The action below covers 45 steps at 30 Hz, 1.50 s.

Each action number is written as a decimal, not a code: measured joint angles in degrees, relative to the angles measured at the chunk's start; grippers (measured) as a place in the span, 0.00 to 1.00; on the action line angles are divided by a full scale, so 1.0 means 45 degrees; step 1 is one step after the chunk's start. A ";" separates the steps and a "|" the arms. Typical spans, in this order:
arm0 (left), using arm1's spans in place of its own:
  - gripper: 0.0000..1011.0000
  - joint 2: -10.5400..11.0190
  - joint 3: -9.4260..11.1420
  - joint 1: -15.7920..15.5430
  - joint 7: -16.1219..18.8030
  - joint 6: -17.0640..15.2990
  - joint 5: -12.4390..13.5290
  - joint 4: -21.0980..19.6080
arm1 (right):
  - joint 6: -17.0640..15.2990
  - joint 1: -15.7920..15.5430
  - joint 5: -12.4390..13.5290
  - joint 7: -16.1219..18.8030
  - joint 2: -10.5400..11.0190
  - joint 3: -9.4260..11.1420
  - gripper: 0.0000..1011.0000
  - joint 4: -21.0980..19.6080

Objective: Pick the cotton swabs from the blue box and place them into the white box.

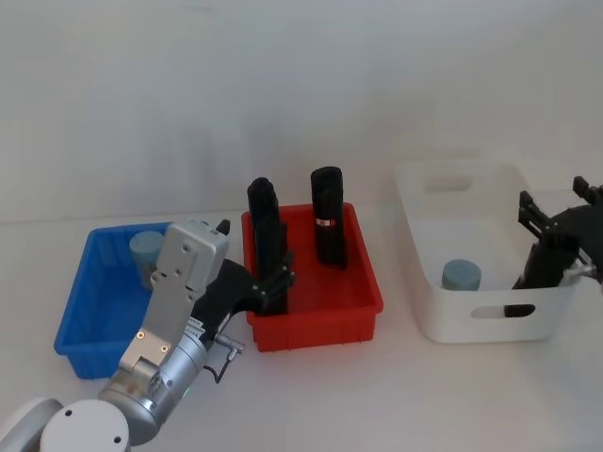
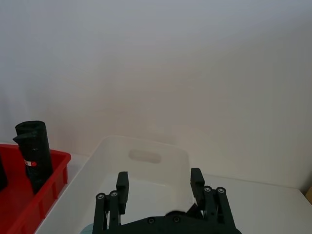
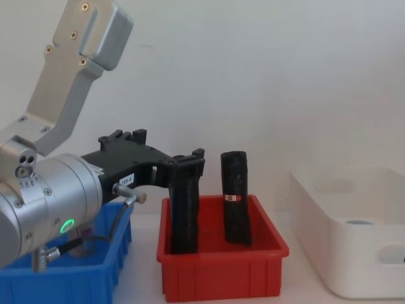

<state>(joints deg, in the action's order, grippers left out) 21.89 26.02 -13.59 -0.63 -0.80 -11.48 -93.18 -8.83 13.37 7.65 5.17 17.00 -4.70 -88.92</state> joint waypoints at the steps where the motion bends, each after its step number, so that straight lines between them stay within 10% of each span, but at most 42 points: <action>1: 0.99 0.0000 0.0000 0.0000 0.0001 -0.0001 0.0000 0.0000 | 0.0008 0.0001 0.0000 -0.0006 0.0002 0.0008 0.76 0.0033; 9: 0.99 0.0000 0.0000 0.0000 0.0000 0.0000 0.0000 0.0000 | 0.0132 0.0034 -0.0008 -0.0018 0.0002 0.0043 0.99 0.0187; 45: 0.99 0.0000 0.0000 0.0000 0.0000 0.0000 0.0000 0.0000 | 0.0418 0.0107 -0.0065 0.0056 -0.0033 0.0078 0.99 0.0323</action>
<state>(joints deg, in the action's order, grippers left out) 21.89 26.02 -13.59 -0.62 -0.80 -11.48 -93.18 -6.95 13.85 7.36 5.42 16.85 -4.34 -87.47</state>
